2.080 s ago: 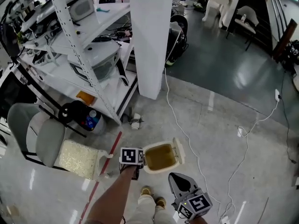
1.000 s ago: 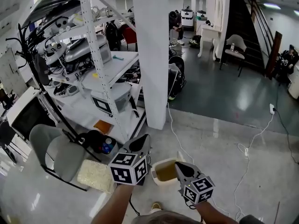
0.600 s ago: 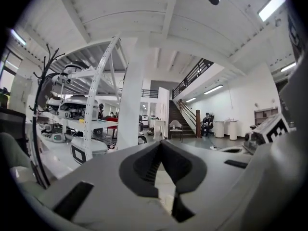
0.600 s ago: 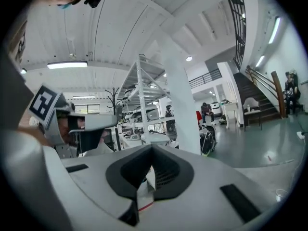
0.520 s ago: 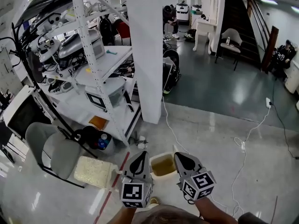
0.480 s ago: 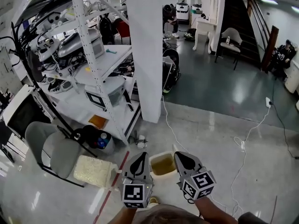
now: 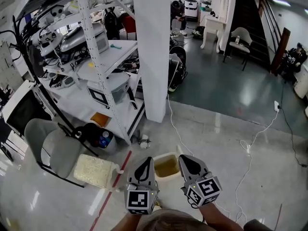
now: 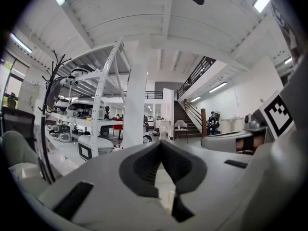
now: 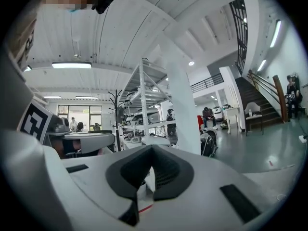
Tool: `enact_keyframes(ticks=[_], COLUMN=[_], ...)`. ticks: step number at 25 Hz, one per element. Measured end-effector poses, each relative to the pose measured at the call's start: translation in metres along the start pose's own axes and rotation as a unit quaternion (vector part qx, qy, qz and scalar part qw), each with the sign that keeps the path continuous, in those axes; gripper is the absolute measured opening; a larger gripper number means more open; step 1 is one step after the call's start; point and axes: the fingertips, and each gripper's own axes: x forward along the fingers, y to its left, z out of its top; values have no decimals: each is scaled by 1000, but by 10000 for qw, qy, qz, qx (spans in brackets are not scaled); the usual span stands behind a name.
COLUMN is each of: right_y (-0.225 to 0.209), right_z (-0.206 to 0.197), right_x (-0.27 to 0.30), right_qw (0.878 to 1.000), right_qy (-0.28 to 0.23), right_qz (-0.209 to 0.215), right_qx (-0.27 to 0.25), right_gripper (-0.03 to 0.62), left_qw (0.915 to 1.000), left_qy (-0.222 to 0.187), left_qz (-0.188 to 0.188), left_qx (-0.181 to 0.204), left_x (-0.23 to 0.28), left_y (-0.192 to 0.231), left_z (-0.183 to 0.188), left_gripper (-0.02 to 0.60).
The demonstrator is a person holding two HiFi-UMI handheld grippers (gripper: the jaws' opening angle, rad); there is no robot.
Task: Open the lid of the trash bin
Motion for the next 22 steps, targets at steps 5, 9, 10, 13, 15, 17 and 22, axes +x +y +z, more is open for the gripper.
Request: enact_keyframes(ticks=[5, 9, 10, 13, 15, 17, 22], right_y=[3, 6, 6, 7, 7, 8, 13], right_z=[2, 2, 2, 0, -1, -2, -2], right_x=[2, 4, 4, 3, 3, 4, 4], right_qw=[10000, 9999, 9999, 9999, 9998, 9998, 9997], right_qy=[-1, 9, 10, 16, 14, 19, 48], right_qz=[80, 116, 130, 161, 172, 185, 225], right_qx=[-18, -21, -22, -26, -21, -29, -57], right_gripper=[31, 31, 31, 31, 31, 31, 31], left_qw=[10000, 9999, 9999, 9998, 9997, 9997, 9998], left_qy=[62, 91, 104, 135, 190, 193, 125], left_qz=[28, 98, 118, 143, 135, 126, 136], left_qx=[12, -7, -12, 7, 11, 31, 52], left_x=[-3, -6, -7, -8, -10, -11, -14], left_y=[2, 7, 8, 9, 9, 10, 13], left_z=[-1, -3, -4, -7, -8, -9, -9], left_gripper=[0, 0, 0, 0, 0, 0, 0])
